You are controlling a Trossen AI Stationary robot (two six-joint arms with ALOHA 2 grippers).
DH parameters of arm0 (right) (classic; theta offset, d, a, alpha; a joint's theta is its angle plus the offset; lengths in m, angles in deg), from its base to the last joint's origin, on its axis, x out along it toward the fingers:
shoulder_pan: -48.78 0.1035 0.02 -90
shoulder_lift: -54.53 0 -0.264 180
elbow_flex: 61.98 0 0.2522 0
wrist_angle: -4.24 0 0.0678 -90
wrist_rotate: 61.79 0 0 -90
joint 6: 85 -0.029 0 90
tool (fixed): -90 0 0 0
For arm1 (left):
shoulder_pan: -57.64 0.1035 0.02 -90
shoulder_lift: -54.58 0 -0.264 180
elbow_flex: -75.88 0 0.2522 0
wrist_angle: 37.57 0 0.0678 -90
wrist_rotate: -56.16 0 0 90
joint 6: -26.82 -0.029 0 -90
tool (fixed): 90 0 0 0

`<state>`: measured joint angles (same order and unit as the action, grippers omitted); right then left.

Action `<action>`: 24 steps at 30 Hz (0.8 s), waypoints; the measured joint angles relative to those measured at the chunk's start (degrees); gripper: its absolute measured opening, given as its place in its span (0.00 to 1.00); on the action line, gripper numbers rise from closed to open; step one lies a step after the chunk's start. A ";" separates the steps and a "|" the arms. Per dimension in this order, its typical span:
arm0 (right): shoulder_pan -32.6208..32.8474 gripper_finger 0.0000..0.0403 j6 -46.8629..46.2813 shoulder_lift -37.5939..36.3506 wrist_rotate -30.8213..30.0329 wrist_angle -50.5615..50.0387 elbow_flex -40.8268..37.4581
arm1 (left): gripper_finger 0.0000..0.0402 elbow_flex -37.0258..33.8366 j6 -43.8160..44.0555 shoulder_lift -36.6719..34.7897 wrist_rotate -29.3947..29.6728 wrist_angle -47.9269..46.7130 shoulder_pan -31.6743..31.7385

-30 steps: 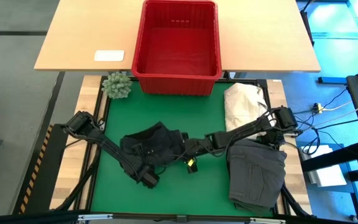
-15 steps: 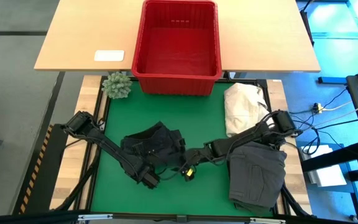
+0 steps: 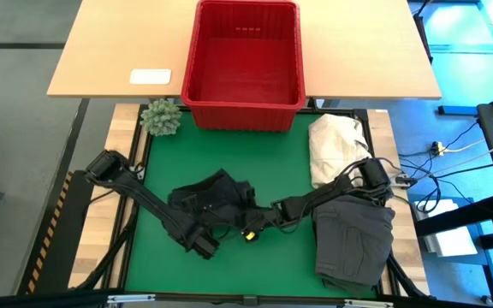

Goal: Fold laundry
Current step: Put the gray folded shorts into the red bin

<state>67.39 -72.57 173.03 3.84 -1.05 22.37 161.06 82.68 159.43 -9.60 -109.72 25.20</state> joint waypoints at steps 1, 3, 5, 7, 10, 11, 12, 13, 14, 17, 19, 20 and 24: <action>0.00 0.83 0.02 0.25 -1.04 -0.08 0.37 | 0.05 0.00 0.01 -0.31 0.17 0.06 -0.01; 0.00 0.75 0.02 0.33 -2.45 -0.63 1.06 | 0.05 0.00 0.01 -0.65 0.27 0.15 -0.43; 0.02 0.63 0.04 0.33 -3.16 -1.88 2.14 | 0.05 0.00 0.01 -0.69 0.51 0.34 -0.81; 0.02 0.47 0.04 0.33 -3.09 -2.88 3.08 | 0.05 0.00 0.01 -0.69 0.48 0.34 -1.23; 0.01 0.19 0.07 0.33 -2.33 -3.92 3.93 | 0.05 0.00 0.45 -0.69 0.47 0.41 -1.93; -0.01 0.10 0.07 0.33 -1.23 -4.66 4.35 | 0.05 0.00 0.47 -0.69 0.49 0.38 -2.17; -0.10 0.06 0.11 0.33 -0.33 -5.59 4.89 | 0.07 0.00 0.55 -0.69 0.51 0.39 -2.41; -0.24 0.05 0.07 0.33 0.40 -6.05 5.42 | 0.09 0.00 0.62 -0.69 0.51 0.38 -2.72; -0.24 0.06 -0.03 0.33 1.14 -6.58 5.95 | 0.13 0.00 0.61 -0.69 0.51 0.40 -3.08; -0.26 0.07 -0.20 0.33 1.80 -8.05 7.18 | 0.28 0.02 0.63 -0.70 0.69 0.54 -3.97; -0.26 0.04 -0.22 0.33 1.98 -9.21 7.95 | 0.37 0.02 0.98 -0.71 0.66 0.40 -4.40; -0.26 0.04 -0.22 0.33 2.17 -9.62 8.34 | 0.41 0.02 1.36 -0.73 0.59 0.13 -4.64; -0.26 0.04 -0.46 0.33 3.03 -10.36 9.44 | 0.54 -0.34 4.21 -0.79 -1.24 -0.71 -5.48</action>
<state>67.13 -73.03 173.35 6.87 -11.41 31.81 160.72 86.90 158.64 -10.83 -110.43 19.73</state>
